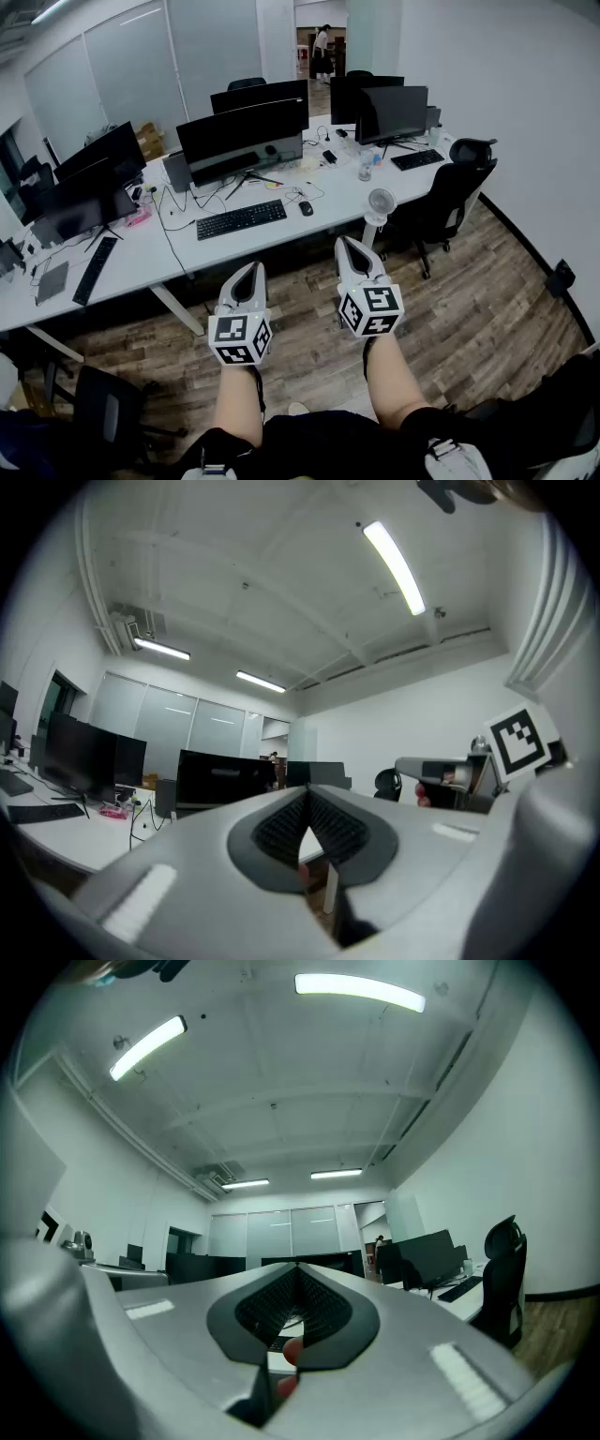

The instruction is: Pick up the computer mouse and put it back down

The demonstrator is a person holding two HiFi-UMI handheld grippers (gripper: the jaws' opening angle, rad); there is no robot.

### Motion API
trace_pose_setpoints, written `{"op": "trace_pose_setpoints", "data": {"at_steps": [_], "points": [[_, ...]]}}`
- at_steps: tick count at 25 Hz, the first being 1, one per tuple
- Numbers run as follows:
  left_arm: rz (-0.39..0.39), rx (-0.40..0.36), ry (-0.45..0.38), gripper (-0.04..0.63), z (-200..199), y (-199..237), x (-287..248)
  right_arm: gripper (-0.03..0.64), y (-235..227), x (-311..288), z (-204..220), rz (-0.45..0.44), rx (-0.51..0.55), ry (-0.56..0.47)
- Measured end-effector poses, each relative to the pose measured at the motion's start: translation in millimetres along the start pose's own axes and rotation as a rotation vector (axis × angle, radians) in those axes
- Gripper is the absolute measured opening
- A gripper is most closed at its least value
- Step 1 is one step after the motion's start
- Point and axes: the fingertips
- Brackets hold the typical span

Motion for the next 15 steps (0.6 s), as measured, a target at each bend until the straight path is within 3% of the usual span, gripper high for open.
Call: {"op": "trace_pose_setpoints", "data": {"at_steps": [15], "points": [[0.0, 0.015, -0.032, 0.052, 10.6, 48.1, -31.4, -0.005, 14.5, -38.2, 33.4, 0.001, 0.012, -0.011]]}}
Point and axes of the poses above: the fingertips, and each gripper's own axes: x backward along the fingers, y to its left, z out of its underside, and after that the axes turned 15 degrees about -y, right-handed
